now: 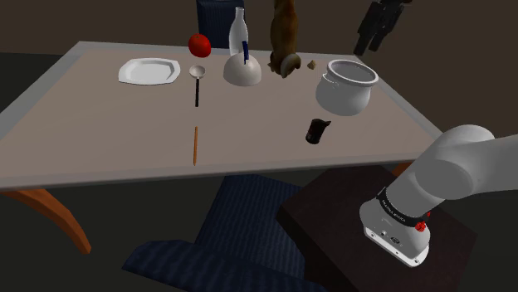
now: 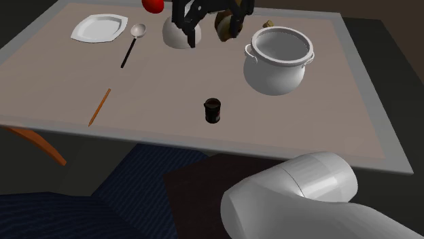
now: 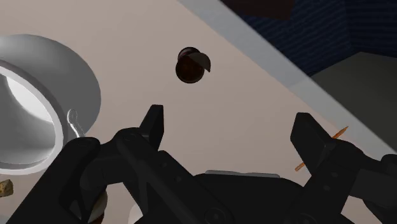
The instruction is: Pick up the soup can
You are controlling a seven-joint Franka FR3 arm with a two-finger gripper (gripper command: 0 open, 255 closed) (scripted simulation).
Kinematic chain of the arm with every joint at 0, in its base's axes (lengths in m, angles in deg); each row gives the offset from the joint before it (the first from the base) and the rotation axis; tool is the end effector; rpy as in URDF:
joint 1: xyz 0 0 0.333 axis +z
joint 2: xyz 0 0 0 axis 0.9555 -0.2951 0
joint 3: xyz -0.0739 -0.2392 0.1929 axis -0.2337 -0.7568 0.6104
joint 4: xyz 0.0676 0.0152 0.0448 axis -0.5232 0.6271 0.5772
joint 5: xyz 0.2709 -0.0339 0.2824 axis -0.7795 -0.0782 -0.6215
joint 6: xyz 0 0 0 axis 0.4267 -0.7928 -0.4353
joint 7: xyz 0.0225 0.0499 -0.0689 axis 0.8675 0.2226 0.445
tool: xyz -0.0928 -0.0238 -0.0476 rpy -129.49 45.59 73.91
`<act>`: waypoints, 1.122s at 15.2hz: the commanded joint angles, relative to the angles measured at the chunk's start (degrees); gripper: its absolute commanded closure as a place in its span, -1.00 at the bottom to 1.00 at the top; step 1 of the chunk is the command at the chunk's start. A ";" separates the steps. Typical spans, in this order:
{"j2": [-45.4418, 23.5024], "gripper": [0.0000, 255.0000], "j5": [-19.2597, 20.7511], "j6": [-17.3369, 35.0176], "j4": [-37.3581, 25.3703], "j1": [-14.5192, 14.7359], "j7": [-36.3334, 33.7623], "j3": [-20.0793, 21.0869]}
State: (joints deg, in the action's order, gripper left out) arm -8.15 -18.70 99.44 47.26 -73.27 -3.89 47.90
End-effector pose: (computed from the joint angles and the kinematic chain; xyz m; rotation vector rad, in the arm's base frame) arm 0.3026 0.0160 0.6258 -3.0658 -0.1315 -0.0116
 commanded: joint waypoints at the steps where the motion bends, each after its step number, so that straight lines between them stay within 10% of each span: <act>1: 0.00 -1.00 0.00 0.00 0.00 0.00 0.00 0.00; 17: -14.21 -1.00 1.49 28.22 19.47 -0.22 4.75 -0.41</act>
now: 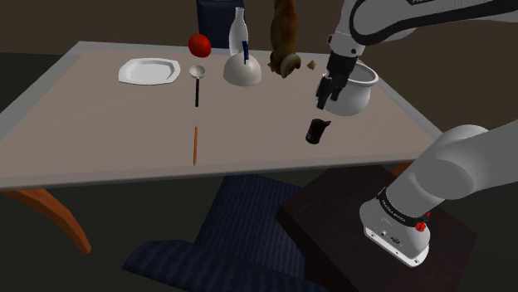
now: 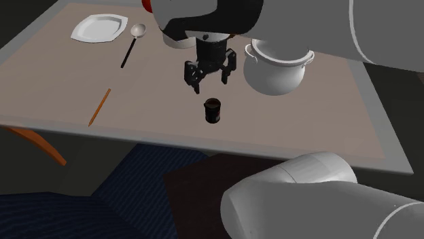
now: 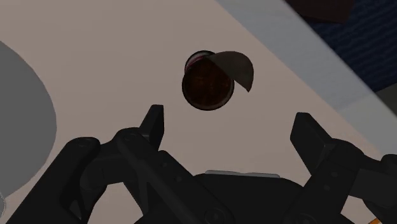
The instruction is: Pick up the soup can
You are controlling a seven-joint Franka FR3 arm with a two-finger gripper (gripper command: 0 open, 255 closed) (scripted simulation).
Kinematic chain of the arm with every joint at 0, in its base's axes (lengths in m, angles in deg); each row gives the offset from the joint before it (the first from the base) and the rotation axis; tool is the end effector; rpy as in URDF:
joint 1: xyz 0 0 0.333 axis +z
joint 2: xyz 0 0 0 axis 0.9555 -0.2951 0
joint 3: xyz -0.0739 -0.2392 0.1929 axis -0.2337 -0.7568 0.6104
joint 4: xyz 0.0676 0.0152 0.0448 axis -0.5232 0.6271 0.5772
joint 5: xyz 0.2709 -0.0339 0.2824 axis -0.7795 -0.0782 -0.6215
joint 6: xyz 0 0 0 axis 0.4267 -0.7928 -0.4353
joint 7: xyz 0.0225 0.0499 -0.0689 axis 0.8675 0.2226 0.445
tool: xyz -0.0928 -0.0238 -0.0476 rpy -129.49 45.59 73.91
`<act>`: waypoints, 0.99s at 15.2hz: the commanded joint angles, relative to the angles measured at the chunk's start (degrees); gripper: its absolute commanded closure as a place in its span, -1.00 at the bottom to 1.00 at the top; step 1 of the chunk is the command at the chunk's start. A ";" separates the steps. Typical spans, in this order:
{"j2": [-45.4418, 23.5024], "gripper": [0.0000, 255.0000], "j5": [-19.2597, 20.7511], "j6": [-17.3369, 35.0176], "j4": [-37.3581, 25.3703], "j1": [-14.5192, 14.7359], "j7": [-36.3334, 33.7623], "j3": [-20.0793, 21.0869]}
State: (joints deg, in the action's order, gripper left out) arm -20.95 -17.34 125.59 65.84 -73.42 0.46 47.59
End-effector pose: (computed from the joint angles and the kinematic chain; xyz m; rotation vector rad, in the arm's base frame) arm 0.3646 0.0058 0.4343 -3.0764 -0.1904 0.1264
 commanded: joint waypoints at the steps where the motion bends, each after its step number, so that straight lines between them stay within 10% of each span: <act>1: -3.03 -1.00 0.22 4.00 1.56 -0.09 0.66 -0.13; 13: -11.61 -1.00 0.19 16.09 5.92 -0.07 1.66 -0.20; 14: -11.63 1.00 0.21 16.10 5.91 -0.10 1.70 -0.23; 15: -11.68 1.00 0.22 16.10 5.86 -0.11 1.71 -0.23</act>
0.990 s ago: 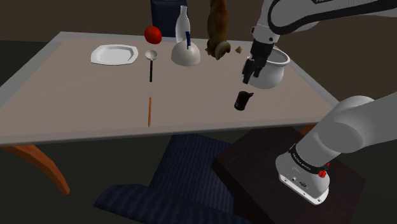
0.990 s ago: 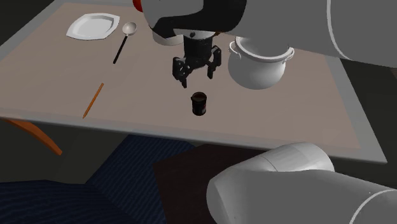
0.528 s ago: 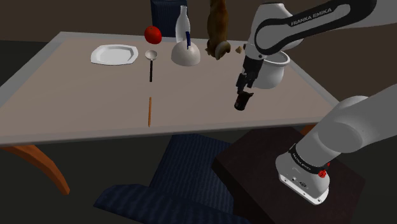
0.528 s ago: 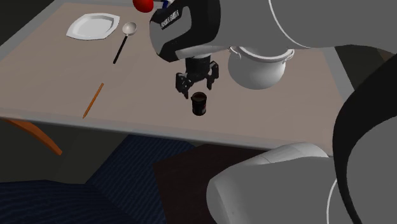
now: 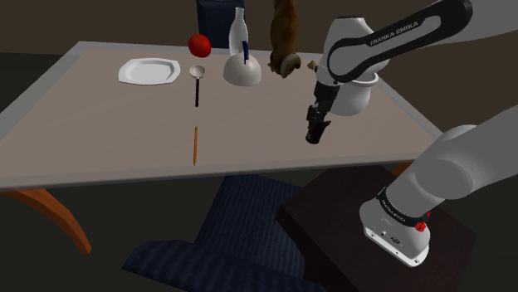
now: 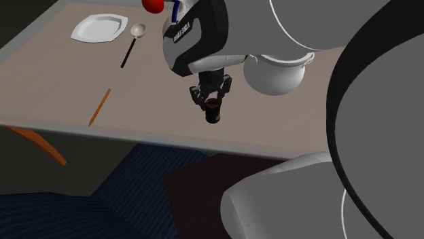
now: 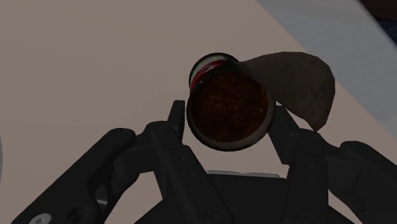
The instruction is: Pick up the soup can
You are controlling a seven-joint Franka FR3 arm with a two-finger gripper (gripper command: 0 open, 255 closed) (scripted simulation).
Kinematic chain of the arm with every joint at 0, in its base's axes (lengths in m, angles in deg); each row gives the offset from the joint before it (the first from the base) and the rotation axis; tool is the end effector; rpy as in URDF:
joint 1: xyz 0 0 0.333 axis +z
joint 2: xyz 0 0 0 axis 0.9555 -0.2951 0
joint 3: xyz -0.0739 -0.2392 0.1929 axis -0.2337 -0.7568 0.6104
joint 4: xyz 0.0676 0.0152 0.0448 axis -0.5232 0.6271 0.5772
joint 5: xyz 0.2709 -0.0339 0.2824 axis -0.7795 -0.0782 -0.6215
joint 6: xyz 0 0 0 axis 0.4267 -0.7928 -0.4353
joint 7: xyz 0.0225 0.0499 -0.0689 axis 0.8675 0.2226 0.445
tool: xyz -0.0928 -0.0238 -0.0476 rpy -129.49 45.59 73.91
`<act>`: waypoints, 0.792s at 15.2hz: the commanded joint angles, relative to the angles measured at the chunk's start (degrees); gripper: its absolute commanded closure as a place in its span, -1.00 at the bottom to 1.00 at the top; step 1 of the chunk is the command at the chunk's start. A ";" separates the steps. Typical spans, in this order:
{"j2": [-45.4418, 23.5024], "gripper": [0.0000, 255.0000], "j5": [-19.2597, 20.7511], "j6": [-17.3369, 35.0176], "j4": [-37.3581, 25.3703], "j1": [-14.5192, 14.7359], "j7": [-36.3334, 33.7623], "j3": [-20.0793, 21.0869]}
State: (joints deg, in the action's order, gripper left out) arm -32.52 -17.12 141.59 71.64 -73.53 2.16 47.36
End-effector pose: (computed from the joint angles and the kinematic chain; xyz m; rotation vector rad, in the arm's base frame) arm 0.3801 0.0010 0.3358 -3.0787 -0.2095 0.1631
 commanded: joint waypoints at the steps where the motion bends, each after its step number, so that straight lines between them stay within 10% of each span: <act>1: -0.11 1.00 -0.01 0.14 0.09 0.01 0.01 0.00; 12: 2.25 1.00 0.13 -3.70 -1.39 -0.02 -0.23 0.02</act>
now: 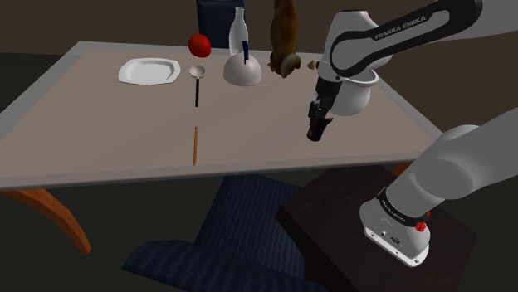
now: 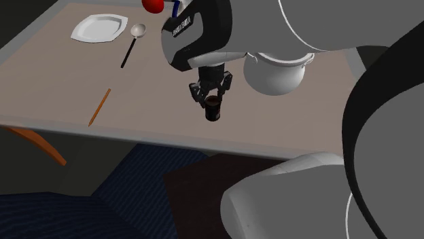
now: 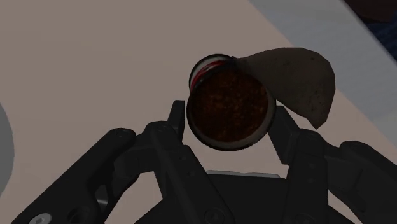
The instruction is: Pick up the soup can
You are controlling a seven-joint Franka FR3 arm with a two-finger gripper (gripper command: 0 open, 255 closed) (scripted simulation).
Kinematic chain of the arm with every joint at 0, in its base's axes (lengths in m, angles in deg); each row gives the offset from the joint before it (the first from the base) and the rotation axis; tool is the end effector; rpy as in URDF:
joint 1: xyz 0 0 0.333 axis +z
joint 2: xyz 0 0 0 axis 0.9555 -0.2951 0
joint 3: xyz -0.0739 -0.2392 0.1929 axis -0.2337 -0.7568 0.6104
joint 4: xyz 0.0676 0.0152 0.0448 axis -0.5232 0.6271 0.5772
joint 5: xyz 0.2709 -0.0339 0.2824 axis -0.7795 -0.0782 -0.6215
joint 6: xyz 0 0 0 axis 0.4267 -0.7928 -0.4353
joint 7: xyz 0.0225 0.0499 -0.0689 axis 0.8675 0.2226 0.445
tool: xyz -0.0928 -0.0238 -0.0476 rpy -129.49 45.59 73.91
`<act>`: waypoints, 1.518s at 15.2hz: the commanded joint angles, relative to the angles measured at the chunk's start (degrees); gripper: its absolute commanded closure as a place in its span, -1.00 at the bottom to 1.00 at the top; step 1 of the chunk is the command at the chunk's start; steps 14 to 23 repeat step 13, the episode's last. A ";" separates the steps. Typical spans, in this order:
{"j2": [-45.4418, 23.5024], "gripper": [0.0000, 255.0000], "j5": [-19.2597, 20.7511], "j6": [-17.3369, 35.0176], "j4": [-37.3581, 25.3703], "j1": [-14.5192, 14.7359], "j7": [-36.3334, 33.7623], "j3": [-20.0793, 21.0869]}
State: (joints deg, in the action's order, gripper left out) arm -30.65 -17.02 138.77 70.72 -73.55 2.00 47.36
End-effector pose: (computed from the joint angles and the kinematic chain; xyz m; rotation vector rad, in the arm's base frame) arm 0.3791 0.0012 0.3511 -3.0786 -0.2096 0.1639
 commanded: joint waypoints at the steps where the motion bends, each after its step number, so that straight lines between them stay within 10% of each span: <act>1: 0.91 1.00 0.05 -1.81 -0.87 -0.01 -0.11 0.01; 23: 5.21 1.00 0.33 -10.96 -5.73 -0.10 -0.51 -0.05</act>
